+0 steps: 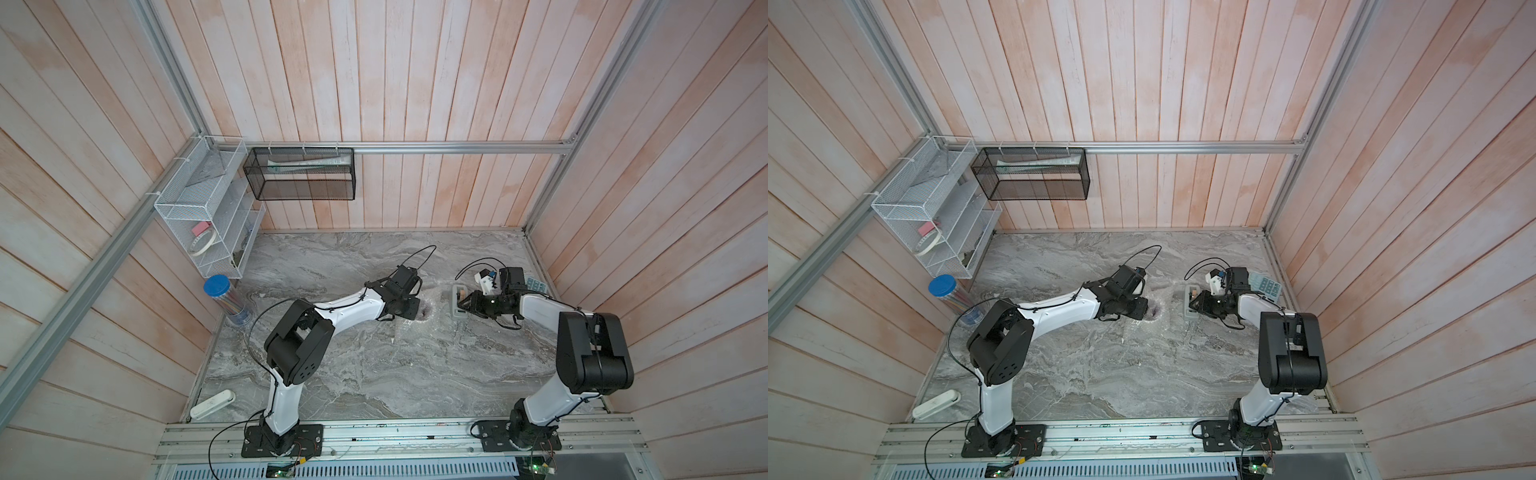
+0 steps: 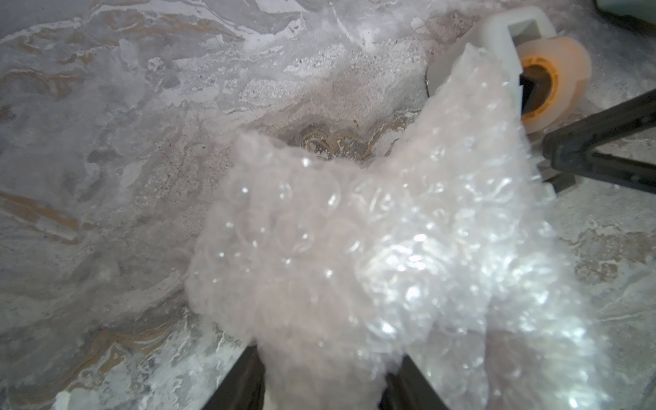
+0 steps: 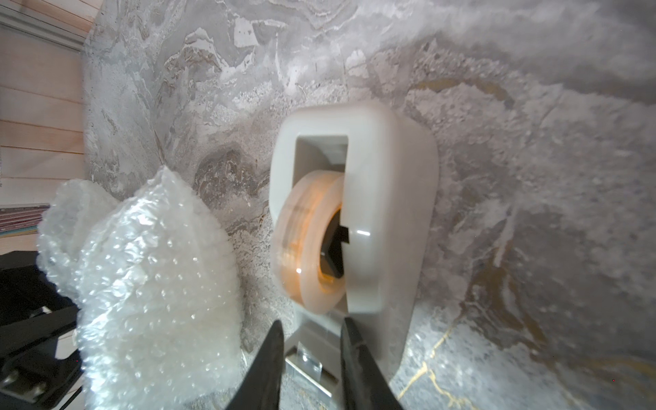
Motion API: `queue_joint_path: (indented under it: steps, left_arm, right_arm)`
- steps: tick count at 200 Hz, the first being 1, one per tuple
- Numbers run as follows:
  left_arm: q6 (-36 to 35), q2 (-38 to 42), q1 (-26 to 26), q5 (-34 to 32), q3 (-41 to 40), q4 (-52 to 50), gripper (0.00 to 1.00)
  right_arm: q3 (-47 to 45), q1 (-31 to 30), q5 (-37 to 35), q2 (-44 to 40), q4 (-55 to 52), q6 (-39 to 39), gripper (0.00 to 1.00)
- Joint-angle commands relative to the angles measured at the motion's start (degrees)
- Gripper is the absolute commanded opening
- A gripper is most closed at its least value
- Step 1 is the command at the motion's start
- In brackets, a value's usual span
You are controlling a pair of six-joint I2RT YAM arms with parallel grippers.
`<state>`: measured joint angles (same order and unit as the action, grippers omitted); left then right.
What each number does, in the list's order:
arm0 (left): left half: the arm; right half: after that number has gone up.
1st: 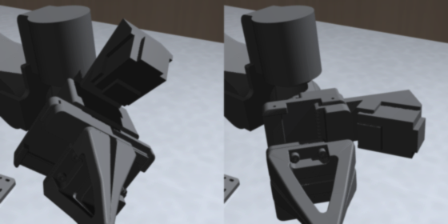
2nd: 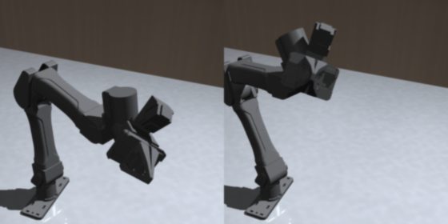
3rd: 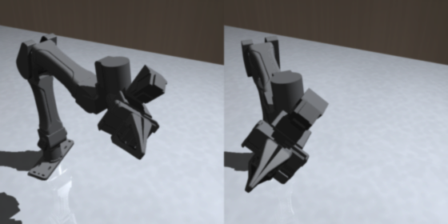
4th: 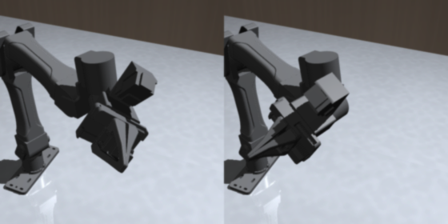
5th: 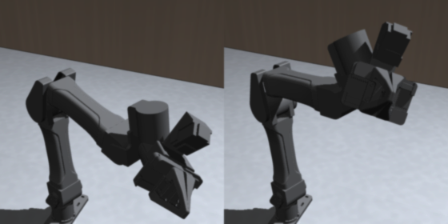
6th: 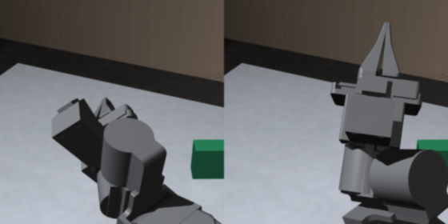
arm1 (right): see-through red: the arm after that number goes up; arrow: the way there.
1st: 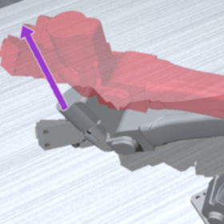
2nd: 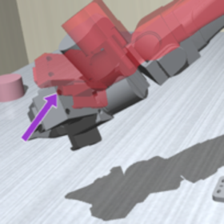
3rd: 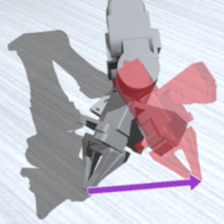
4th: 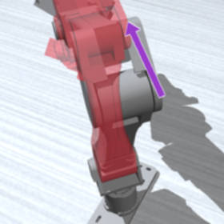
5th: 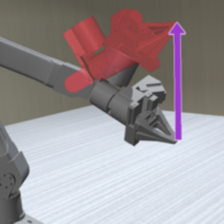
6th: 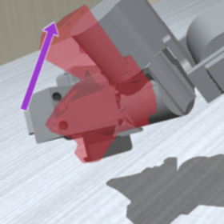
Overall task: Wrap mugs in bubble wrap
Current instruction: Tear off the tape using the Tape Cutter.
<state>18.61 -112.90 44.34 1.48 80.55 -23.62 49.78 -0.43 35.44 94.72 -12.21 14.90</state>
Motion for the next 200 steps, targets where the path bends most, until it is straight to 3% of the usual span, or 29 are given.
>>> queue_joint_path:
  steps: [1,200]
  left_arm:
    - [-1.2,-0.4,0.3,-0.5,-1.7,-1.8,0.51]
    - [-1.4,-0.4,0.4,-0.6,-1.6,-1.9,0.51]
  right_arm:
    - [1.0,0.2,0.8,1.4,-1.1,-0.6,0.29]
    - [1.0,0.2,2.0,2.5,-1.5,-0.7,0.19]
